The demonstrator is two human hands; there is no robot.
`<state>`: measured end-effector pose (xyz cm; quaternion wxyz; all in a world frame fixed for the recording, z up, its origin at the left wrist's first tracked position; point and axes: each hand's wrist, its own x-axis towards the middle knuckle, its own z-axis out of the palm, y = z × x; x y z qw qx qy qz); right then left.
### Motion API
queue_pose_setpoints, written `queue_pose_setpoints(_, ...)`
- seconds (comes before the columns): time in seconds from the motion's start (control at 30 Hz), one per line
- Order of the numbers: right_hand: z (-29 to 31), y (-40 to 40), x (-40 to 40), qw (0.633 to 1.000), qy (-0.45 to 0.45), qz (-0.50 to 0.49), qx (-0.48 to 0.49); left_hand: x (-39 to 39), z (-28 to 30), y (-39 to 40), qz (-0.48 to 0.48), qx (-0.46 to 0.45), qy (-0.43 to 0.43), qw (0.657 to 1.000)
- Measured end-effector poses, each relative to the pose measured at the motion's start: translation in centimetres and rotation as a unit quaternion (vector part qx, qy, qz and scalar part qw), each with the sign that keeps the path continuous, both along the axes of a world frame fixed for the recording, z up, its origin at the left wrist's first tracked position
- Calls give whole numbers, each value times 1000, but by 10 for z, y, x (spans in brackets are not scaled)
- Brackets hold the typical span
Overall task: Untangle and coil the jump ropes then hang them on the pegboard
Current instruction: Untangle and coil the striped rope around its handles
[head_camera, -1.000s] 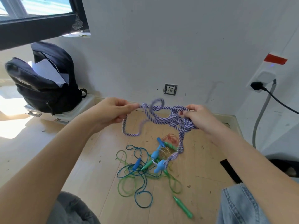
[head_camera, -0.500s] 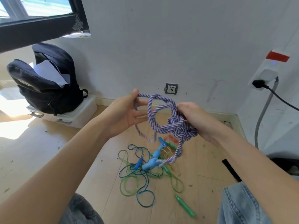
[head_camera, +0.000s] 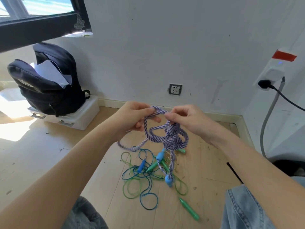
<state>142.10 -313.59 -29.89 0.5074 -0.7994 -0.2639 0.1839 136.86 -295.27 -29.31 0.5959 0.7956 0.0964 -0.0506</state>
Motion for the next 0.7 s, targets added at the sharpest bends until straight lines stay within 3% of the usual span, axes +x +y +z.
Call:
queue_pose_setpoints(0.03,-3,-2,4,997,-37,-63,3,1,-4,4,38,109,-6,993)
queue_pose_setpoints(0.07,-2,-4,9,988,-19,-144,49,2,-7,9,89,189,-11,978)
queue_pose_setpoints(0.1,1,-7,13,969,41,-211,126,4,-9,14,140,204,-14,969)
queue_pose_setpoints(0.17,8,-12,20,933,150,-224,237,5,-7,19,197,75,10,978)
queue_pose_setpoints(0.23,7,-12,18,966,143,-146,157,5,0,18,157,-110,52,980)
queue_pose_setpoints(0.3,1,-8,8,992,111,-56,35,4,6,14,78,-270,68,957)
queue_pose_setpoints(0.37,-1,-4,2,990,142,-15,20,4,8,11,44,-320,55,945)
queue_pose_setpoints(0.43,2,-1,4,973,182,-49,134,6,7,14,78,-320,45,943)
queue_pose_setpoints(0.47,5,-1,7,947,206,-101,223,8,5,19,111,-317,46,941)
queue_pose_setpoints(0.53,11,-6,15,858,260,-208,390,9,-2,30,198,-317,56,926)
queue_pose_setpoints(0.57,12,-8,19,821,278,-232,440,9,-5,32,236,-293,65,924)
queue_pose_setpoints(0.6,11,-10,21,813,282,-238,450,9,-8,31,261,-227,77,935)
queue_pose_setpoints(0.67,9,-9,18,859,270,-194,388,7,-12,25,243,36,115,963)
queue_pose_setpoints(0.7,7,-7,14,886,264,-149,351,6,-15,21,181,173,120,961)
